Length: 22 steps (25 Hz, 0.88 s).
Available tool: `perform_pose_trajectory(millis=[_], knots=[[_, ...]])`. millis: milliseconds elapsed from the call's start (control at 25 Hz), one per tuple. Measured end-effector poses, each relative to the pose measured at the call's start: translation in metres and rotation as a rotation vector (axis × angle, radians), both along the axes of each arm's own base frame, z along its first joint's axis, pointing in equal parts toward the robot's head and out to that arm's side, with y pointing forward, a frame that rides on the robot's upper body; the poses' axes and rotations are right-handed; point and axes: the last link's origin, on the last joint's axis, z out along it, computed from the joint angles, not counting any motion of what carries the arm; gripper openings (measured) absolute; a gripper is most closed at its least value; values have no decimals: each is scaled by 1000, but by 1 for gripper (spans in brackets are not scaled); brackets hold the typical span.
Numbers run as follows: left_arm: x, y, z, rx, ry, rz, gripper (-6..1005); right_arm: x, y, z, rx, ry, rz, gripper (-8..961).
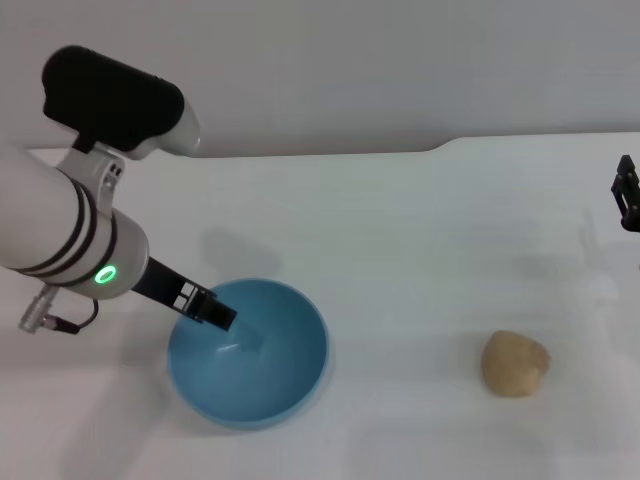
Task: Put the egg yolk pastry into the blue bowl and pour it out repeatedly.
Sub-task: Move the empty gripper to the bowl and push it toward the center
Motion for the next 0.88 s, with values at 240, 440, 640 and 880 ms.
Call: perform_pose_trajectory(millis=[240,440,640,880], knots=[[-9,4,-11,-36,36,56,860,0,0,0,0,0,1,541],[-13,9,-19,-57,54,73,860,0,0,0,-1,-1,1,541],[-17,12,-27,-77,75,97,859,0,0,0,-2,-2,1,541],[-25,16,-34,-77,91,121,859,0,0,0,-1,-4,2,541]])
